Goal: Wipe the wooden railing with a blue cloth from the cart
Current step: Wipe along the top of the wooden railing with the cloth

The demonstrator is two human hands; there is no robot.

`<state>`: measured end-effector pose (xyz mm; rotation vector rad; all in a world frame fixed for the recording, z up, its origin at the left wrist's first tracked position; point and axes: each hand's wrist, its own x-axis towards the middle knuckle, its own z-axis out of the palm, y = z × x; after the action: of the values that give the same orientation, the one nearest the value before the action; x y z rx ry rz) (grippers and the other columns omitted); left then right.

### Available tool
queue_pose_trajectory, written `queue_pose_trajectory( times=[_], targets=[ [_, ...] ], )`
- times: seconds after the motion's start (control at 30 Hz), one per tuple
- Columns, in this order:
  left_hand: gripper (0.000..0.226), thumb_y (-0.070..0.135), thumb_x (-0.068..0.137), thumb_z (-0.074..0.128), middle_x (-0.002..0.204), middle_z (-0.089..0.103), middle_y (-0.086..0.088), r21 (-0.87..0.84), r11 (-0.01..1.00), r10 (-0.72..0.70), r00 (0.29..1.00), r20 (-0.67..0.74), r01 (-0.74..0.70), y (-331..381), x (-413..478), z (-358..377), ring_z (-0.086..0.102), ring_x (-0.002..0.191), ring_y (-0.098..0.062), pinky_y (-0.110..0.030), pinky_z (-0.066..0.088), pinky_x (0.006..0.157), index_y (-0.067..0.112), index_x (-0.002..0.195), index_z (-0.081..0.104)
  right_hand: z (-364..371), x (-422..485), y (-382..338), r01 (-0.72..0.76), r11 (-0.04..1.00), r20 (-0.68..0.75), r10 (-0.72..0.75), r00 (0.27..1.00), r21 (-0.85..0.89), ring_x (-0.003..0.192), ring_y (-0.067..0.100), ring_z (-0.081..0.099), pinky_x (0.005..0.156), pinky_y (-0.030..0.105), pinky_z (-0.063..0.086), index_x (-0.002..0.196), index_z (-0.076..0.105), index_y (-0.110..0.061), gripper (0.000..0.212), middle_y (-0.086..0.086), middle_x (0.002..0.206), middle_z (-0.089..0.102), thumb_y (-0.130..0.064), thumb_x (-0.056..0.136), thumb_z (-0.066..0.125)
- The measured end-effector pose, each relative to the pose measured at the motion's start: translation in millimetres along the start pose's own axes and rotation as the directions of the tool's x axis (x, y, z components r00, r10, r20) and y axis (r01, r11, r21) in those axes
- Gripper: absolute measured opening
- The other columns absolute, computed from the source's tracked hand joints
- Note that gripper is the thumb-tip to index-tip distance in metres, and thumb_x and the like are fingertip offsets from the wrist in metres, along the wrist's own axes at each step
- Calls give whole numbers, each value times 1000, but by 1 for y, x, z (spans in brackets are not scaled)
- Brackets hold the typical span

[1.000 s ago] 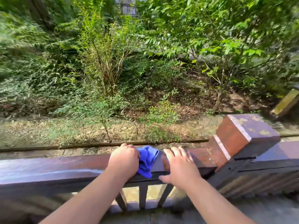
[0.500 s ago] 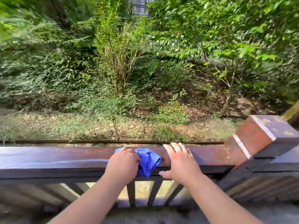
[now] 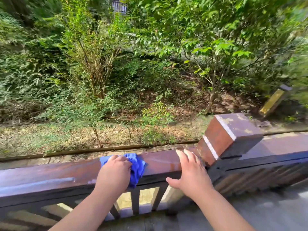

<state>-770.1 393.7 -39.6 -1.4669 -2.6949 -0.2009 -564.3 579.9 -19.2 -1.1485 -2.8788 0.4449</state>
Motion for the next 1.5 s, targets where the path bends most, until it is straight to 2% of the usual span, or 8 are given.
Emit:
queue_pose_trajectory(
  times=[0.2, 0.37, 0.6, 0.73, 0.83, 1.0, 1.13, 1.5],
  targets=[
    [30, 26, 91, 44, 114, 67, 9, -11, 997, 71, 995, 72, -70, 81, 39, 7, 54, 108, -18, -34, 46, 93, 26, 100, 72, -9, -1, 31, 74, 997, -7, -74, 997, 5, 154, 27, 14, 125, 45, 21, 158, 13, -32, 111, 1, 167, 18, -73, 71, 68],
    [23, 22, 87, 43, 103, 65, 3, 29, 980, 193, 975, 112, -197, 144, 66, 12, 56, 105, -21, -36, 43, 91, 22, 92, 66, -8, 6, 48, 145, 989, -37, -144, 989, 12, 151, 28, 21, 123, 45, 24, 155, 21, -30, 112, 2, 161, 28, -72, 63, 70],
    [18, 26, 84, 57, 99, 68, 8, 39, 928, 365, 925, 104, -370, 142, 67, 14, 58, 94, -16, -33, 45, 88, 26, 93, 73, 1, 24, 42, 213, 976, -15, -213, 977, -49, 138, 33, 40, 115, 50, 36, 146, 36, -29, 95, 4, 145, 45, -64, 64, 70],
    [14, 34, 59, 81, 79, 72, 15, 10, 936, 349, 934, 76, -351, 115, 47, 7, 61, 78, -6, -24, 46, 75, 30, 72, 78, 7, 26, 30, 164, 984, 50, -161, 986, -73, 138, 31, 41, 113, 50, 38, 152, 28, -28, 108, 3, 145, 45, -68, 61, 71],
    [12, 24, 74, 72, 89, 74, 11, -31, 963, 268, 963, 7, -268, 80, 27, 3, 62, 86, -10, -28, 51, 80, 27, 82, 79, 12, 26, 8, 144, 981, 81, -134, 988, -127, 145, 32, 33, 118, 49, 33, 157, 19, -26, 118, 5, 155, 37, -67, 62, 76],
    [15, 25, 81, 66, 95, 71, 15, 19, 992, 122, 992, 20, -122, -1, -18, -22, 57, 92, -10, -22, 44, 81, 31, 88, 78, 27, 19, -61, 167, 963, 128, -142, 982, -211, 152, 36, 22, 122, 52, 27, 158, 20, -34, 103, 10, 165, 24, -57, 76, 78],
    [28, 20, 92, 50, 113, 66, 10, -39, 999, 24, 1000, -15, -25, -82, -54, -26, 52, 110, -16, -28, 42, 90, 26, 106, 73, 40, 14, -136, 233, 945, 154, -201, 967, -229, 152, 36, 23, 121, 54, 29, 159, 21, -35, 98, 8, 166, 25, -52, 81, 77],
    [30, 21, 89, 53, 120, 67, 12, -74, 974, -216, 976, -19, 214, -272, -140, -48, 56, 111, -17, -31, 45, 99, 31, 107, 74, 67, 10, -298, 283, 918, 273, -207, 939, -277, 145, 35, 30, 114, 61, 35, 160, 19, -30, 103, 8, 157, 33, -40, 78, 80]
  ],
)
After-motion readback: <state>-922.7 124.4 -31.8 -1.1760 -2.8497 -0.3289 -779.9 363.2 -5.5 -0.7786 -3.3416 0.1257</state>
